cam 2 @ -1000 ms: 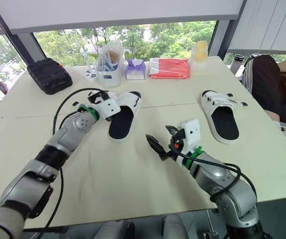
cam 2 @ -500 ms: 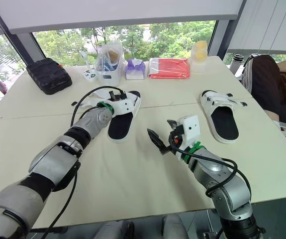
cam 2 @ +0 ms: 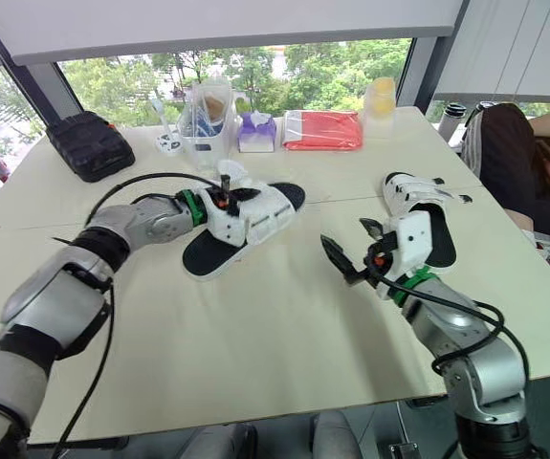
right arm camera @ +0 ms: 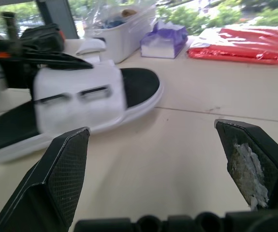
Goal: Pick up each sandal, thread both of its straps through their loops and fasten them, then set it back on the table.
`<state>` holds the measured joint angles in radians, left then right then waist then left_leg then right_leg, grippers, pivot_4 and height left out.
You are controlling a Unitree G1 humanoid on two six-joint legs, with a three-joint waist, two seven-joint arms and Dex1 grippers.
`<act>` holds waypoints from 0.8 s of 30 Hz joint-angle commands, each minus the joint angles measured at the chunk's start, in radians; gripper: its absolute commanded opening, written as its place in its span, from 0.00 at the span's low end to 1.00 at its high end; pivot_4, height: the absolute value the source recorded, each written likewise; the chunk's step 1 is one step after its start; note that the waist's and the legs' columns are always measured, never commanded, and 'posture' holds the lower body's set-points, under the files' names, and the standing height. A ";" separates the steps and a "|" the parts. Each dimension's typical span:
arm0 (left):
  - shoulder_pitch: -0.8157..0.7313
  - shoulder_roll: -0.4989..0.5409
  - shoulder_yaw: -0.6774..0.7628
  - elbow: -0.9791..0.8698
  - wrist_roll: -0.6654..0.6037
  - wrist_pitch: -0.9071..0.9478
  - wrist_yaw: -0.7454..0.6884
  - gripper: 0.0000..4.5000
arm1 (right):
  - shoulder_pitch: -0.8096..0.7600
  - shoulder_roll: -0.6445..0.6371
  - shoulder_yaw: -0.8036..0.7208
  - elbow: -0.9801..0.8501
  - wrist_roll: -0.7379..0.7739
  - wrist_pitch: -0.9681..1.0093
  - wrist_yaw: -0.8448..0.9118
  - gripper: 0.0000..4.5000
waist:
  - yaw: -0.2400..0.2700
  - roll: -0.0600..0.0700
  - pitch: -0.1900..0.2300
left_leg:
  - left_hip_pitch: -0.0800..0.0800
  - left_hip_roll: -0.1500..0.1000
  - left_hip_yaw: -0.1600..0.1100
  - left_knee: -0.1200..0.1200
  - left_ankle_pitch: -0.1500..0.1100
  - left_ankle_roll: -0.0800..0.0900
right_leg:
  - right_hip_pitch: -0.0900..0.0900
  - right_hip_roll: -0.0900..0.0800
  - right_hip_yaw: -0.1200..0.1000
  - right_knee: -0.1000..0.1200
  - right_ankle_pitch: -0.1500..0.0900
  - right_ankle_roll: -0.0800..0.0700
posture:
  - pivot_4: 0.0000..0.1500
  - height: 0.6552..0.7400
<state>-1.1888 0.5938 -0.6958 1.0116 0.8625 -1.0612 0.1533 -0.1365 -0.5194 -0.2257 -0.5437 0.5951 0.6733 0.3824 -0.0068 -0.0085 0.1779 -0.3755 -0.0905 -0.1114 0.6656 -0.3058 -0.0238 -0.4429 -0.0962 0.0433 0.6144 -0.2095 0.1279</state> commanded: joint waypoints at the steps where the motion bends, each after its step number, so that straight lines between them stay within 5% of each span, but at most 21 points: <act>1: 0.009 0.077 -0.016 -0.138 0.133 -0.145 0.171 0.01 | 0.005 -0.035 -0.091 -0.011 0.075 0.001 0.057 1.00 | 0.000 0.000 0.000 | 0.000 0.000 0.000 0.000 0.000 0.001 | 0.000 0.000 0.000 0.000 0.000 0.000 | 1.00 1.00; 9: 0.139 0.154 -0.093 -0.425 0.452 -0.189 0.511 0.01 | 0.037 -0.061 -0.087 0.007 0.100 0.015 0.107 1.00 | 0.000 0.000 0.000 | 0.001 0.000 0.001 0.002 -0.002 0.004 | 0.001 0.000 0.000 0.001 0.000 0.000 | 1.00 1.00; 17: 0.148 0.089 -0.108 -0.321 0.427 -0.201 0.498 0.01 | 0.041 -0.062 -0.057 0.029 0.082 0.007 0.112 1.00 | -0.001 0.000 -0.001 | 0.003 -0.001 0.001 0.002 -0.003 0.006 | 0.003 0.000 0.000 0.002 0.000 0.001 | 1.00 1.00; 21: 0.153 0.072 -0.087 -0.267 0.355 -0.227 0.422 0.34 | 0.037 -0.059 -0.039 0.039 0.067 0.001 0.111 1.00 | -0.003 0.000 -0.001 | 0.002 -0.001 0.001 0.002 -0.003 0.006 | 0.003 0.000 0.000 0.002 0.000 0.001 | 1.00 1.00; 24: 0.169 0.070 -0.062 -0.236 0.261 -0.246 0.335 0.68 | 0.035 -0.057 -0.026 0.052 0.055 -0.007 0.113 1.00 | -0.003 0.000 -0.001 | 0.002 -0.001 0.001 0.002 -0.003 0.006 | 0.003 0.000 0.000 0.002 0.000 0.001 | 1.00 1.00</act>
<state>-1.0215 0.6564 -0.7994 0.7649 1.2032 -1.2927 0.5271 -0.0925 -0.5748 -0.2462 -0.4828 0.6571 0.6897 0.4914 -0.0095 -0.0090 0.1766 -0.3730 -0.0910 -0.1101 0.6674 -0.3088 -0.0180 -0.4401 -0.0963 0.0431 0.6164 -0.2094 0.1285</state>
